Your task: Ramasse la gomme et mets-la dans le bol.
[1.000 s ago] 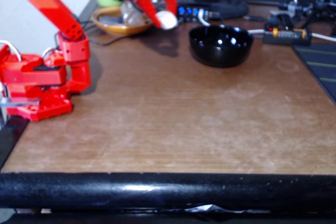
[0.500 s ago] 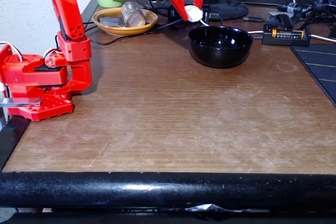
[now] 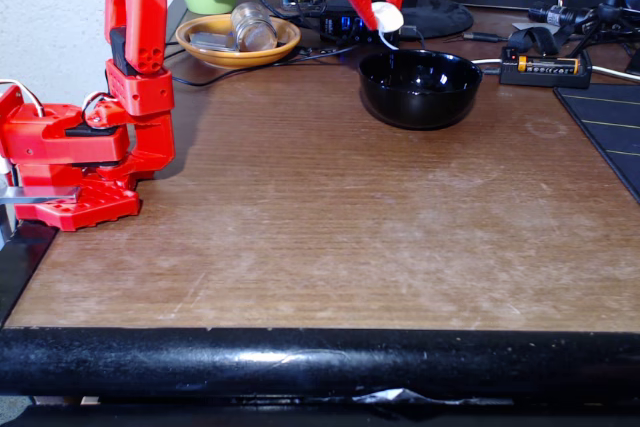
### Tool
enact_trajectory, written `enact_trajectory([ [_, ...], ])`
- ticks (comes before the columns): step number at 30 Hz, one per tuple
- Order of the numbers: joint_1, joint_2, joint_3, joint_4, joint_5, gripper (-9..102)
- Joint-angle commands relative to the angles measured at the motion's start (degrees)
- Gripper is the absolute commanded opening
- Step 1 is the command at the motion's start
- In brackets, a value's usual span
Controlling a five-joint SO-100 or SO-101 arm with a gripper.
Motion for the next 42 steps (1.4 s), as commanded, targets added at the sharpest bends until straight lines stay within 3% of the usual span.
enact_trajectory([
  [1, 1.23, 0.09, -5.27, -0.97, 0.79, -6],
  [11, 3.78, -11.6, -16.17, 0.97, -0.62, -6],
  [17, 3.69, -22.94, -36.21, 10.11, -1.23, -6],
  [21, 3.78, -35.6, -59.5, 19.69, -2.55, 0],
  [39, 4.13, -37.35, -57.92, 19.6, -5.27, 18],
  [42, 3.96, -37.97, -58.27, 19.6, -6.42, 16],
])
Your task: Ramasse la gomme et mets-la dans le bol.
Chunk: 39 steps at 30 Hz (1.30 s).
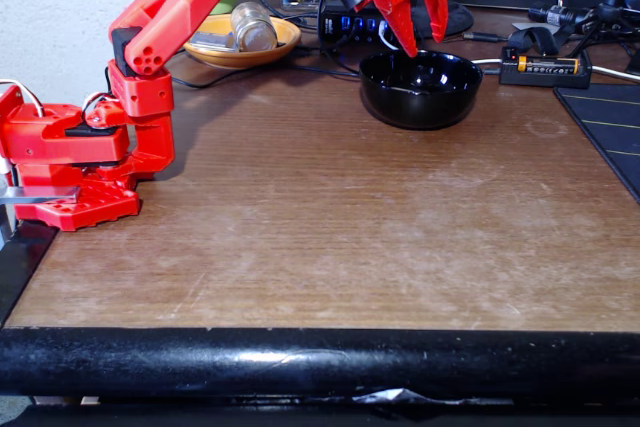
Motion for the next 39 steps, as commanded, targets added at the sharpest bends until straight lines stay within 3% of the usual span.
enact_trajectory([
  [1, 0.0, 1.93, -4.04, 2.2, -1.58, 10],
  [3, 0.09, 2.46, -3.52, 2.2, -0.7, -6],
  [11, 2.64, 14.24, 10.55, 2.11, 0.35, -6],
  [23, 19.42, 39.38, 29.88, 1.93, -2.29, -6],
  [34, 28.21, 71.63, 84.99, -23.99, -7.82, -6],
  [39, 29.97, 80.86, 102.39, -31.64, -10.02, -6],
])
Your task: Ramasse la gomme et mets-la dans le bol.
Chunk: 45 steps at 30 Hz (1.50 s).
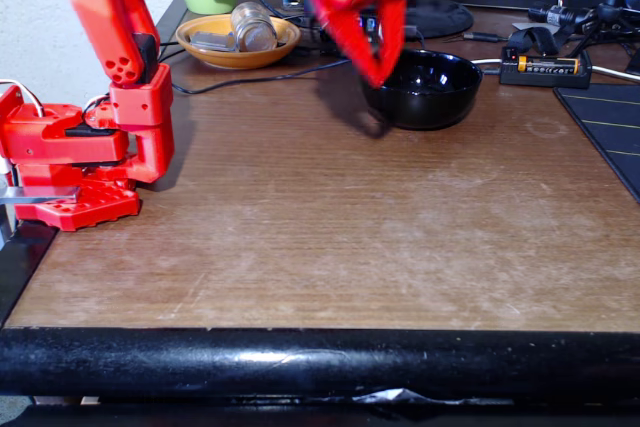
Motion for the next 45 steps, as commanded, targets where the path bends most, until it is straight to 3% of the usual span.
enact_trajectory([
  [1, 0.79, 10.37, 10.28, -5.54, -1.58, -6],
  [19, 2.9, 38.58, 42.54, -9.32, -3.69, -6],
  [24, 2.46, 56.16, 54.4, -10.28, -0.18, -6],
  [45, 0.53, 73.83, 68.29, -7.47, 6.33, -5],
])
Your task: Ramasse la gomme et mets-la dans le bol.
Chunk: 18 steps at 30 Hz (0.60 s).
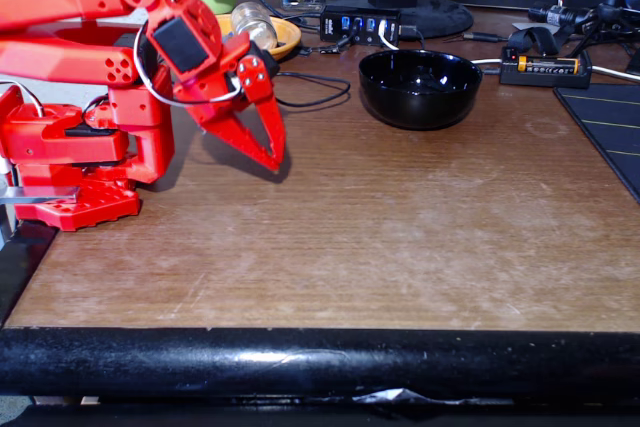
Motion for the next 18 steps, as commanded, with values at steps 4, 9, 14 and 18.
enact_trajectory([
  [4, -1.05, 6.24, 3.69, 1.49, 2.81, -6],
  [9, -1.23, 6.33, 5.19, 1.85, 5.19, -6],
  [14, -3.16, 6.33, 8.79, 3.08, 4.48, -6],
  [18, -3.69, 6.33, 9.84, 3.08, 4.04, -6],
])
